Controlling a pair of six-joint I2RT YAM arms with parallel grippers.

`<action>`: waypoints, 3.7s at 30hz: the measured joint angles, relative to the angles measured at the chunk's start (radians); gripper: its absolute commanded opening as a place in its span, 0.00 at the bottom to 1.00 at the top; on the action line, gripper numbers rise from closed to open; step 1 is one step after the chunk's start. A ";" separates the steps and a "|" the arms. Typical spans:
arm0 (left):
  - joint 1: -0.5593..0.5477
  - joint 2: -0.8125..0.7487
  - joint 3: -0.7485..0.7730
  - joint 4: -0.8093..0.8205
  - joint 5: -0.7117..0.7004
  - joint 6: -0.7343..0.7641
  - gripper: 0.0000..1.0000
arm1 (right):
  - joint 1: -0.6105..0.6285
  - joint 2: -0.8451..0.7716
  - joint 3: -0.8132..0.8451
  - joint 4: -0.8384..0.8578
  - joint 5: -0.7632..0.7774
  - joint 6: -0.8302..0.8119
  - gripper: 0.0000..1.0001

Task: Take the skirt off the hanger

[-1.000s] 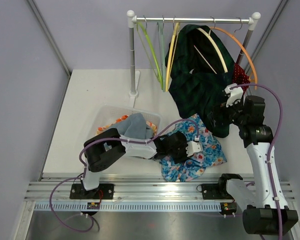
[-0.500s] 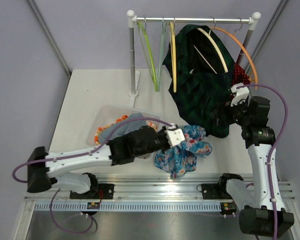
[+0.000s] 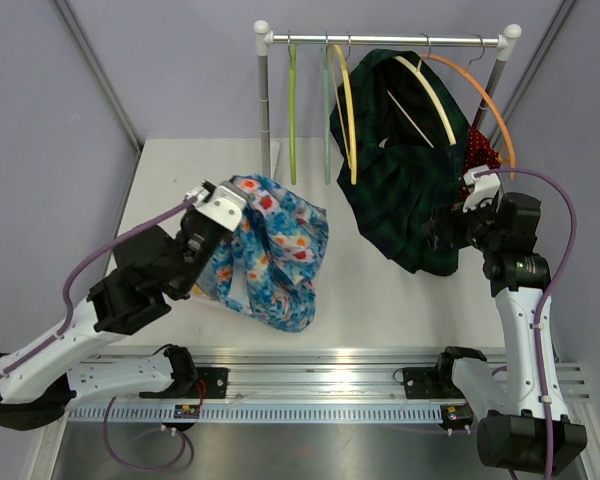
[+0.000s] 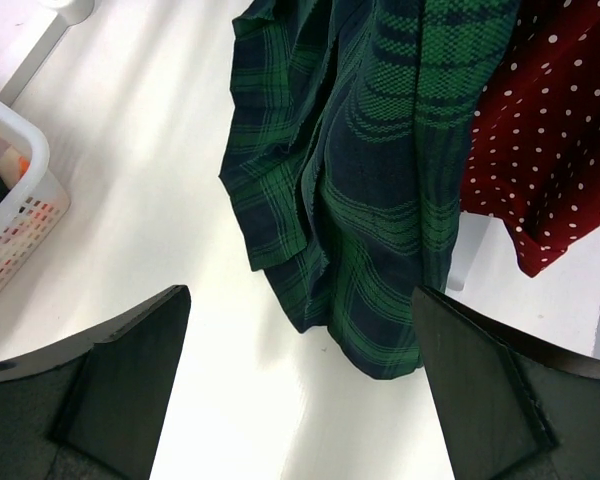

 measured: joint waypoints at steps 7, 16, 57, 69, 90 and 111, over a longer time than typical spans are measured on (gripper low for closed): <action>0.211 0.003 0.092 0.072 -0.040 0.122 0.00 | -0.005 0.006 0.000 0.002 0.000 0.001 0.99; 0.343 -0.017 0.032 0.106 0.043 0.062 0.00 | -0.010 0.007 -0.001 0.002 0.000 0.001 0.99; 0.580 0.021 -0.350 -0.217 0.626 -0.396 0.99 | -0.016 0.083 0.398 -0.265 -0.213 -0.082 0.99; 0.579 -0.346 -0.504 -0.114 0.604 -0.378 0.99 | -0.016 0.578 1.192 -0.354 -0.313 0.065 0.77; 0.579 -0.386 -0.567 -0.117 0.587 -0.360 0.99 | 0.171 1.010 1.434 -0.496 0.037 -0.037 0.06; 0.579 -0.353 -0.579 -0.087 0.502 -0.525 0.99 | 0.183 0.908 1.417 -0.432 0.079 0.051 0.00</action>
